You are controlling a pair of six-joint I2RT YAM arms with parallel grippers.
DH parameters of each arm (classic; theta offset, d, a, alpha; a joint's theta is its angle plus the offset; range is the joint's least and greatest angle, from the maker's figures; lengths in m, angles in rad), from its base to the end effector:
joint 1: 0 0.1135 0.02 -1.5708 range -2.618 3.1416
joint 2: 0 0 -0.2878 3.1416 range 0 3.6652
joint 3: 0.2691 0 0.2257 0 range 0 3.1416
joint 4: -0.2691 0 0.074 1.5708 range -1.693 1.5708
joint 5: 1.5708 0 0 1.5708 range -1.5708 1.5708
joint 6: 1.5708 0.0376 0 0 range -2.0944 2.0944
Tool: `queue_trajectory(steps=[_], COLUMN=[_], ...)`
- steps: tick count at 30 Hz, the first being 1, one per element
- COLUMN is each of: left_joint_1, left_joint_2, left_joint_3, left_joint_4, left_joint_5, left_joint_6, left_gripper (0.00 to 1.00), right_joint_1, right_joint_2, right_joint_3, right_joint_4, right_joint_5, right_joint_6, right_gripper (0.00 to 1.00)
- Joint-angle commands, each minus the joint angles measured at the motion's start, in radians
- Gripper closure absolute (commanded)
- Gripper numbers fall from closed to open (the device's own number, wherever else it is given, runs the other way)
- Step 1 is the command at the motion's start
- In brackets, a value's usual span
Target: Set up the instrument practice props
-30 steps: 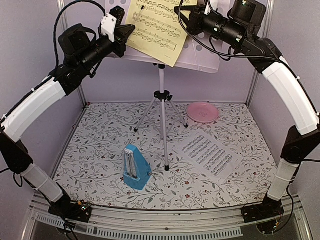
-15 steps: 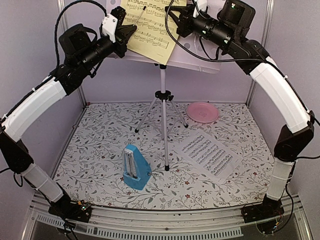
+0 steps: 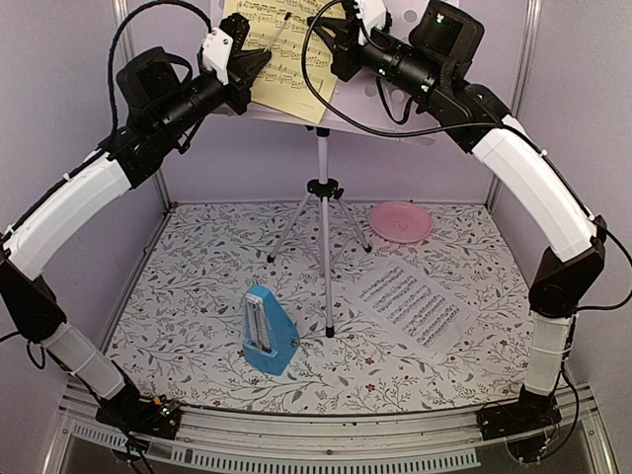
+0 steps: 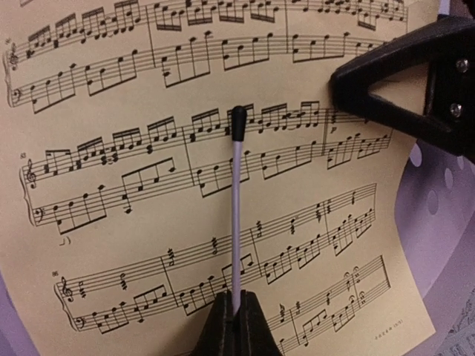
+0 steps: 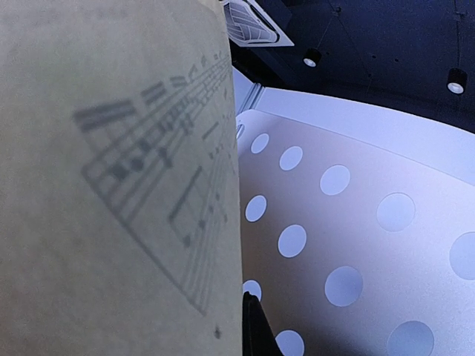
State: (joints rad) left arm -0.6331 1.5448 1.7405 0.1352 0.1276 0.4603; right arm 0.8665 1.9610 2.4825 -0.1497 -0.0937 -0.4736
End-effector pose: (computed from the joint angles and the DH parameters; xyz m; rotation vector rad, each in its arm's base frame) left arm 0.2548 -0.1929 0.5385 0.7400 1.0023 -0.2290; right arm 0.2512 0.3011 0.5806 -0.8147 0.8948 0.4003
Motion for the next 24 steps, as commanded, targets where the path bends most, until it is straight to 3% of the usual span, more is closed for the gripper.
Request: queue_trajectory(steps=[1,14,18,24], left_joint_1=[-0.01,-0.01,-0.01,-0.01], left_joint_2=[0.002,-0.008,-0.013,-0.032], left_joint_3=[0.018,0.002,-0.002,-0.018], left_joint_4=[-0.005,-0.004,-0.002,0.01], left_joint_5=[0.034,0.046,0.044,0.02], left_joint_6=[0.005,0.009,0.009,0.011], left_gripper=[1.0,1.0,1.0,0.95], right_joint_1=[0.008,0.008,0.009,0.008], right_joint_2=[0.03,0.064,0.064,0.052], right_joint_3=[0.022,0.022,0.021,0.016], right_joint_4=[0.074,0.124,0.132,0.152], right_joint_5=[-0.027,-0.08,-0.063,-0.001], right_joint_6=[-0.035,-0.059,-0.057,-0.053], right_gripper=[1.0,1.0,0.85,0.82])
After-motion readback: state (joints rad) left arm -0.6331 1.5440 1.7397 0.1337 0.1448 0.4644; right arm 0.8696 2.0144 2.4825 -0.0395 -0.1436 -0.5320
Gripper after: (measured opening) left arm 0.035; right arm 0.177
